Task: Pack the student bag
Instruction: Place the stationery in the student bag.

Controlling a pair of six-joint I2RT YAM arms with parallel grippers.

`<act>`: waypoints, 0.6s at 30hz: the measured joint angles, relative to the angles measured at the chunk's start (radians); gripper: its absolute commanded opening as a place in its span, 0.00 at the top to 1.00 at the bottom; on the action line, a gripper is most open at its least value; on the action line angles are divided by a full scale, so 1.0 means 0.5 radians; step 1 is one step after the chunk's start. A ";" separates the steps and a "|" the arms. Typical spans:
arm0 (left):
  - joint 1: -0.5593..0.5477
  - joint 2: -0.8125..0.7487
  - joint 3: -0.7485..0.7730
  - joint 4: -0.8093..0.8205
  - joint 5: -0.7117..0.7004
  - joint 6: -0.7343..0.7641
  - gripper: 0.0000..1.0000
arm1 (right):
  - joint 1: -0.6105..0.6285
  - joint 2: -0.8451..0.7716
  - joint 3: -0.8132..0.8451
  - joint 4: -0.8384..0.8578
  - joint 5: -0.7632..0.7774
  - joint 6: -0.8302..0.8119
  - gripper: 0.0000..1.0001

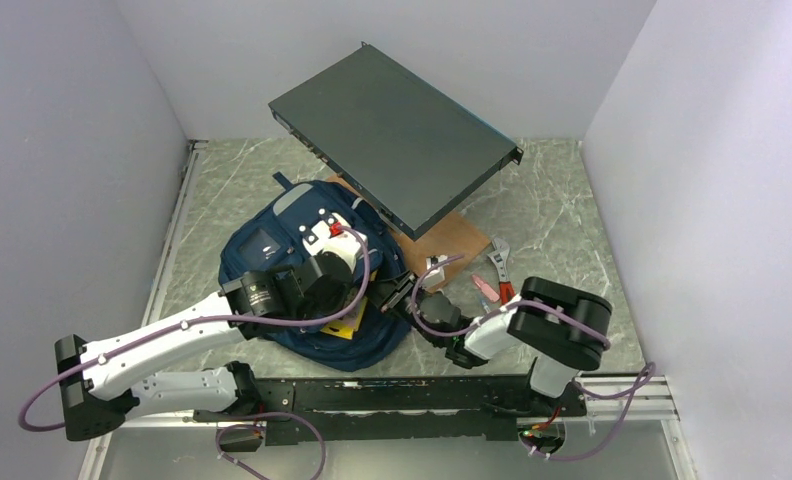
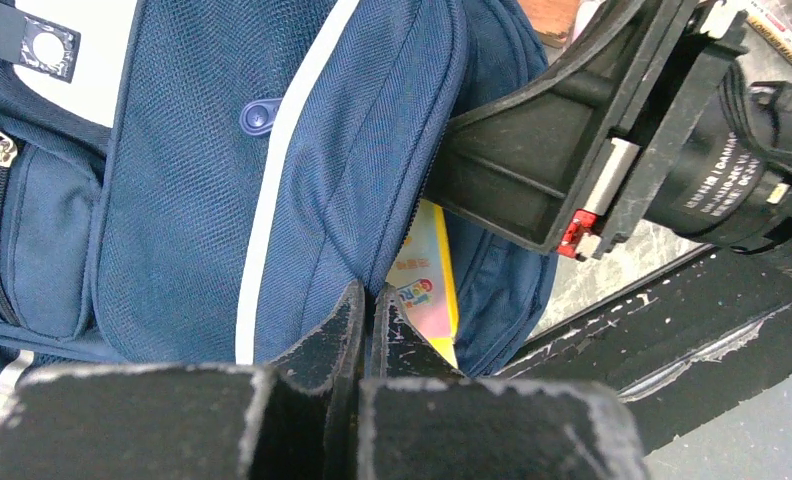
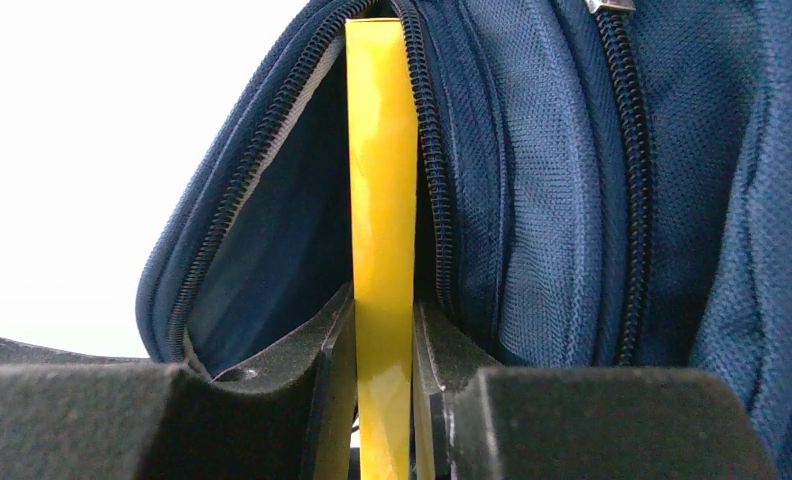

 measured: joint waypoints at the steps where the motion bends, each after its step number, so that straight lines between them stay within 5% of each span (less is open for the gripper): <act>1: 0.001 -0.011 -0.005 0.003 0.008 -0.001 1.00 | 0.009 0.040 0.008 0.054 0.027 -0.018 1.00; 6: 0.011 -0.043 -0.009 0.005 0.018 -0.006 1.00 | 0.063 0.169 0.065 0.214 0.163 -0.095 1.00; 18: 0.055 -0.082 -0.009 -0.024 0.089 0.002 1.00 | 0.106 0.455 0.356 0.343 0.233 -0.342 0.80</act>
